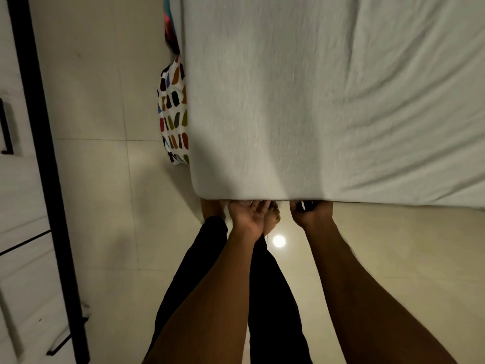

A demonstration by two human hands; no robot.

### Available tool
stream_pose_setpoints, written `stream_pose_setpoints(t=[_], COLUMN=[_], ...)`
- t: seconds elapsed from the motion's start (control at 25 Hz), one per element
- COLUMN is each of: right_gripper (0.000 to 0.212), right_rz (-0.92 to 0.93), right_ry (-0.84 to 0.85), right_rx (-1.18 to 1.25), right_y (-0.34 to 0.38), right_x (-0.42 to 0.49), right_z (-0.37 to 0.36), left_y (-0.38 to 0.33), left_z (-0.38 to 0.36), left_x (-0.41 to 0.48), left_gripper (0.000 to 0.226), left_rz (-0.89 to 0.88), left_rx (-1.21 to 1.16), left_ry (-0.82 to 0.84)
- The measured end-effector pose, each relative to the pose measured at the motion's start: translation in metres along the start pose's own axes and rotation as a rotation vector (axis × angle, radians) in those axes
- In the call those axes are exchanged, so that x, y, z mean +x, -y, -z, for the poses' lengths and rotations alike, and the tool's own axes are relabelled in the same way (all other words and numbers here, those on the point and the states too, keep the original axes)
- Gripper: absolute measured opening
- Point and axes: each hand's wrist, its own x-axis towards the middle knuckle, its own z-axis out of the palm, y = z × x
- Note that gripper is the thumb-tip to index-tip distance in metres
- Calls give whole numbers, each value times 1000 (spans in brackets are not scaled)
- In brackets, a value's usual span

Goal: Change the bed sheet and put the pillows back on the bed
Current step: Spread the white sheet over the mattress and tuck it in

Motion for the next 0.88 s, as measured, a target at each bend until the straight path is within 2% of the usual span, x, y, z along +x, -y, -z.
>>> stream_pose_setpoints(t=[0.12,0.16,0.24,0.28,0.36,0.4,0.44,0.48,0.52,0.6,0.68,0.76,0.88], right_gripper=[28,28,32,36,49,54,59,63,67,75,78,80,80], right_rz=[71,99,227,348,751,978,1179,1330,1394,1360,1366,1414,1364], right_ry=[47,47,-50,-153,-347,-349,-293,-192,-71,83,78,23,84], right_rx=[-94,-128,-331,-453,-709,-903,-1175,-1463,-1707,-1962,-2031,-2041,-2108], right_y=[9,13,18,21,21,20,17,11,4,-10,-24,-30,-22], right_x=[-16,-25,-51,-67,-96,-107,-117,-117,-113,-98,-83,-72,-77], right_z=[10,11,8,7,6,6,7,7,7,2,-5,-5,-3], left_y=[-6,-3,3,5,2,-5,-15,-26,-39,-60,-68,-67,-72], left_z=[6,7,6,9,21,23,23,18,8,-3,-2,1,-3], left_x=[-3,-13,-46,-60,-81,-88,-91,-91,-93,-76,-53,-42,-47], left_gripper=[50,45,28,21,15,21,29,40,53,74,78,77,83], left_rz=[36,32,-33,-168,-718,-1020,-1250,-1372,-1404,-1398,-1437,-1440,-1338], left_rx=[1,82,393,641,1273,1493,1622,1708,1817,2102,2268,2309,2359], left_ry=[55,35,31,9,-5,35,60,51,4,-73,-85,-82,-25])
